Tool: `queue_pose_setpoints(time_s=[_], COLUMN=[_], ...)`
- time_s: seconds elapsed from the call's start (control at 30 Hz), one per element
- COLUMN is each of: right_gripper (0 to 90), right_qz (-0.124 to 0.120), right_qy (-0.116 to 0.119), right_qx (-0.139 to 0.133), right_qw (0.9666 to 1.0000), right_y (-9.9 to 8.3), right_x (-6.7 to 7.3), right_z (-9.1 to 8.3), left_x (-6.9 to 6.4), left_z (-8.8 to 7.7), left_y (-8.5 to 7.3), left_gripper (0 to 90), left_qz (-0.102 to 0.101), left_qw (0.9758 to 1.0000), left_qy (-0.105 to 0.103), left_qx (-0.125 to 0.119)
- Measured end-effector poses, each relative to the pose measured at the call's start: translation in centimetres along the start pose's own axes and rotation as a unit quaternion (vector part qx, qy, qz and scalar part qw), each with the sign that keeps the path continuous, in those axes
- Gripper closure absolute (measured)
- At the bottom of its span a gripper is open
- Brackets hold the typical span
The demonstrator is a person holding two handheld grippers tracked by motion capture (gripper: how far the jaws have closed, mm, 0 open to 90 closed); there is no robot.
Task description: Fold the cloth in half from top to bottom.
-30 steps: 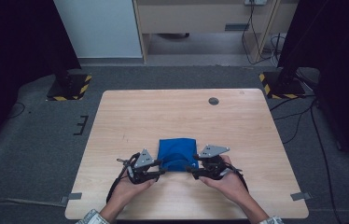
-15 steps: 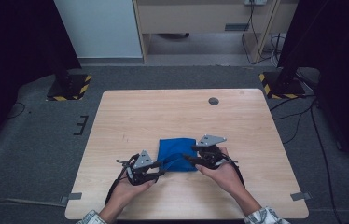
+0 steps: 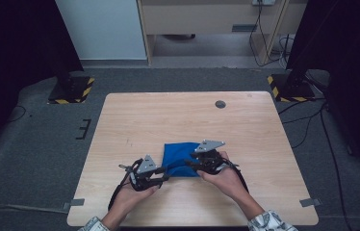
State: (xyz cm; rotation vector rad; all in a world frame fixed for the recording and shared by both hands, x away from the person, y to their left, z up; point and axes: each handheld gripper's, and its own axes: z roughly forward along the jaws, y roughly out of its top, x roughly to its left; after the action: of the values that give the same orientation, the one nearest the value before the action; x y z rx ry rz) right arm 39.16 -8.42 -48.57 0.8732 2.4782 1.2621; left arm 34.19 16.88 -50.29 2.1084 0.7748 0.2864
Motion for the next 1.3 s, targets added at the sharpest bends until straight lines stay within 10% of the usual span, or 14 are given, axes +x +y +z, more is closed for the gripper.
queue_pose_setpoints(time_s=[0.23,0.57,0.83,1.17,1.3], right_gripper=[87.3,87.6,71.8,46.4,39.8], right_qz=[-0.011,-0.035,-0.076,-0.042,-0.041], right_qy=[0.015,0.018,0.035,0.032,-0.011], right_qx=[0.011,0.013,0.068,-0.001,0.003], right_qw=[0.9998,0.9991,0.9942,0.9986,0.9991], right_y=[-1.5,-1.0,-3.8,-2.7,-2.7], right_x=[0.3,0.3,2.3,1.4,0.6], right_z=[-1.1,-2.8,-1.6,-3.0,-2.1], left_x=[0.0,-0.2,0.7,1.6,1.2], left_z=[-0.6,-0.8,-2.5,0.3,0.9], left_y=[-0.2,-0.1,0.1,1.3,0.7], left_gripper=[65.0,65.0,62.8,52.0,49.6], left_qz=[-0.003,0.001,-0.012,-0.006,0.018], left_qw=[1.0,1.0,0.9992,0.9989,0.9988], left_qy=[0.0,-0.007,0.005,0.031,0.044], left_qx=[0.001,0.002,-0.037,-0.035,-0.007])
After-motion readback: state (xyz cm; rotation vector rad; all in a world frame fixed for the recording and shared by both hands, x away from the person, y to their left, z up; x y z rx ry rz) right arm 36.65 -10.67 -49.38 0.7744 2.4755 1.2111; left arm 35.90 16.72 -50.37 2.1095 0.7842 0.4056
